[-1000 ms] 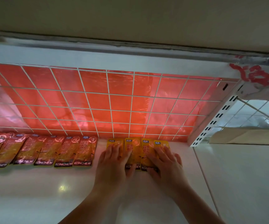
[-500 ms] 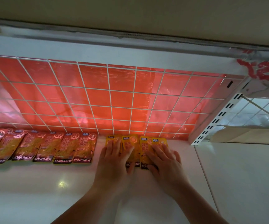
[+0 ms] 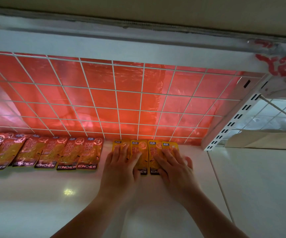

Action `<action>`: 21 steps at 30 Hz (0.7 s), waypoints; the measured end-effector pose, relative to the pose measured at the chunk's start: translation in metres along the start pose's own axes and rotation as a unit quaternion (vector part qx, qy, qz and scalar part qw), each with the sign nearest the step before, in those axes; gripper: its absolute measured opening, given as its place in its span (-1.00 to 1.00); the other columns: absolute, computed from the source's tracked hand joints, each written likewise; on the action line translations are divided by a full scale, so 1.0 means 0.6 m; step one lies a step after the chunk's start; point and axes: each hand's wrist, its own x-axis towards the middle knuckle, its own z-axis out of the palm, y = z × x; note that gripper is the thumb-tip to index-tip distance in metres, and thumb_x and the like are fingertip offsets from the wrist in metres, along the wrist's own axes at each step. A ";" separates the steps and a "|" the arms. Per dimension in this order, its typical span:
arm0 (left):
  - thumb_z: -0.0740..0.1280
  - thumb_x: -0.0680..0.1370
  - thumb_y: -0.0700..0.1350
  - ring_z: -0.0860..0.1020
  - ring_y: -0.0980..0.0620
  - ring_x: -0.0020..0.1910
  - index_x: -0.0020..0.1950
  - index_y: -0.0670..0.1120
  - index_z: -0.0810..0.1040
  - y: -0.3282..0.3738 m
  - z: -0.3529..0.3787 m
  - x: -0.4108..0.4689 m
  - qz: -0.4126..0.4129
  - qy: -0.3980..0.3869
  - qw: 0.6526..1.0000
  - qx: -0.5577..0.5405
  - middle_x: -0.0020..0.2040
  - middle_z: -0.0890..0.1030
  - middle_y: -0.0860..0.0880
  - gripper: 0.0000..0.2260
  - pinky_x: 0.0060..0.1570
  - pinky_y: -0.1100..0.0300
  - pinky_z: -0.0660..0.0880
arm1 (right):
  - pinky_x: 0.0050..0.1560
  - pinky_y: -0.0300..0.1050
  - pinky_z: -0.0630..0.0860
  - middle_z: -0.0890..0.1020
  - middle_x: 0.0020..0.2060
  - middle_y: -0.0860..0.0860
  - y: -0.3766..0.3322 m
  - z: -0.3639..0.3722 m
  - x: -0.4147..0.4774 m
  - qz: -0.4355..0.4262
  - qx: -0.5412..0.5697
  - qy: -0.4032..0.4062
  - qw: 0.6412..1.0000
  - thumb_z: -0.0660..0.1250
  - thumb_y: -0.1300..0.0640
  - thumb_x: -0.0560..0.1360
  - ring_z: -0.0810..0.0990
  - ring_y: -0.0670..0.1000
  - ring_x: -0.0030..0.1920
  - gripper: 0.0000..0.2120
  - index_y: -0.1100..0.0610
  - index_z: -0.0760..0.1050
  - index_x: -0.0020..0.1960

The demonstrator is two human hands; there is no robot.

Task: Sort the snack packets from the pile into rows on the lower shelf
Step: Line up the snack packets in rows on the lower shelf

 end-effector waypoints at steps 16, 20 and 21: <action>0.10 0.57 0.20 0.32 -0.23 0.51 0.56 0.16 0.41 0.000 0.006 0.002 0.001 0.012 1.000 0.008 0.51 0.42 -0.11 -0.45 0.42 -0.15 0.34 | 0.36 0.22 0.34 0.35 0.54 -0.12 0.003 0.001 0.001 0.028 0.021 -0.039 0.999 -0.05 -0.39 0.62 0.28 0.11 0.55 -0.42 -0.22 0.25 0.56; 0.20 0.56 0.17 0.38 -0.22 0.47 0.53 0.12 0.46 -0.001 0.007 0.002 0.003 0.030 1.000 0.002 0.46 0.47 -0.10 -0.47 0.38 -0.16 0.37 | 0.37 0.25 0.34 0.38 0.53 -0.10 -0.001 -0.002 0.001 0.037 0.035 -0.035 0.998 -0.12 -0.42 0.60 0.28 0.15 0.56 -0.38 -0.21 0.28 0.55; 0.23 0.55 0.15 0.39 -0.22 0.45 0.52 0.11 0.47 0.000 0.007 0.001 0.005 0.038 0.999 -0.002 0.44 0.48 -0.10 -0.48 0.36 -0.15 0.38 | 0.36 0.25 0.35 0.39 0.53 -0.09 -0.001 -0.002 0.000 0.037 0.038 -0.033 0.998 -0.12 -0.43 0.60 0.29 0.16 0.55 -0.38 -0.21 0.29 0.54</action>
